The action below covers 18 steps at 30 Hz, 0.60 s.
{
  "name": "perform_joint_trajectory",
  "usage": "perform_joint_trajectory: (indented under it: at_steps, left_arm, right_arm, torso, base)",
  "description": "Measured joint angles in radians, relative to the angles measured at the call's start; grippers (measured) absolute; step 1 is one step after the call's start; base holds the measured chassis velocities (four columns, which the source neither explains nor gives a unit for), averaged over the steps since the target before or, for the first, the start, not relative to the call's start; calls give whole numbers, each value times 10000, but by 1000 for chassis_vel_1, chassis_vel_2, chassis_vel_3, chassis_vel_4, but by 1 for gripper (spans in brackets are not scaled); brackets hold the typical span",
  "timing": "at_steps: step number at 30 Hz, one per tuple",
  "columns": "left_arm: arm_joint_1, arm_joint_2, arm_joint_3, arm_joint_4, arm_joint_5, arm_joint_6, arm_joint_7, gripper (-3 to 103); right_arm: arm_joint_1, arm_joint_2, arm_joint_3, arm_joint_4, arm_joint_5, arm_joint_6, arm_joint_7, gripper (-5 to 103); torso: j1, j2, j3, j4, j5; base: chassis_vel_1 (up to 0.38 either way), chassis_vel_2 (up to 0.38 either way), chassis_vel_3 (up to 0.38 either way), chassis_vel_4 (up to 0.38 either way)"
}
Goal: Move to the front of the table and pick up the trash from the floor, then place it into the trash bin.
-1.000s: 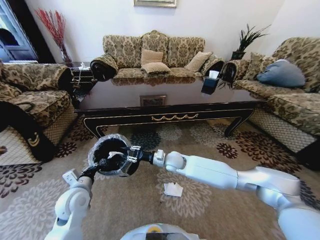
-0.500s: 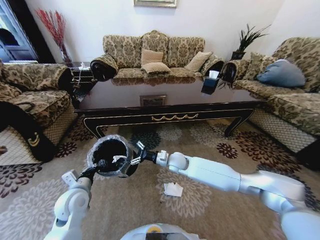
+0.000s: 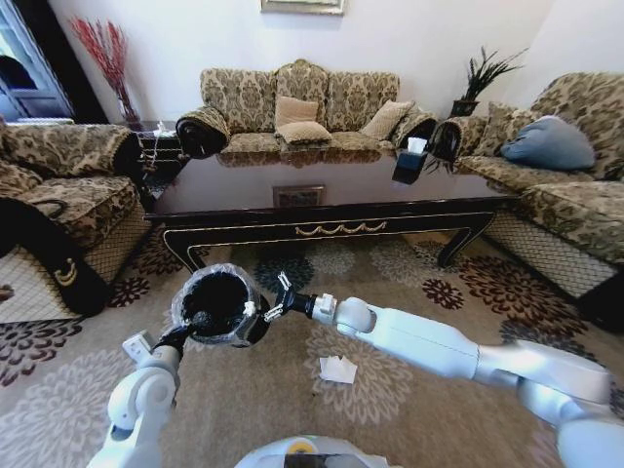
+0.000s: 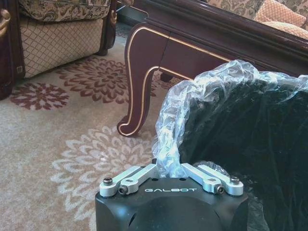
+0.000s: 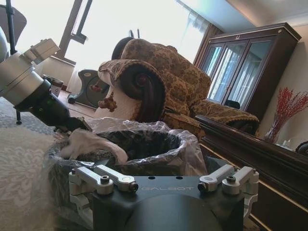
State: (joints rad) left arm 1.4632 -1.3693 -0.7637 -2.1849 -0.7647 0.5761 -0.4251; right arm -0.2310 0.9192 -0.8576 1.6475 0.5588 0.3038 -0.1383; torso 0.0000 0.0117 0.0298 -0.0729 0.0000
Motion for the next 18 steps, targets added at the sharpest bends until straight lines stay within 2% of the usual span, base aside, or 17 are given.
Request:
perform_joint_trajectory:
  at_steps: [8,18]
  left_arm:
    - [-25,-70,19,58,3,-26,7,2]
    - [13,-26,-117,111,-12,-125,57,2]
  right_arm:
    - [639,345,-597,-199,92,-40,157,100]
    - [627,530,-531,-516,150,-138,513,100]
  torso:
    - [0,0,0,1,-1]
    - [0,0,1,1,-1]
  base:
    - [0,0,0,0]
    - [0,0,0,0]
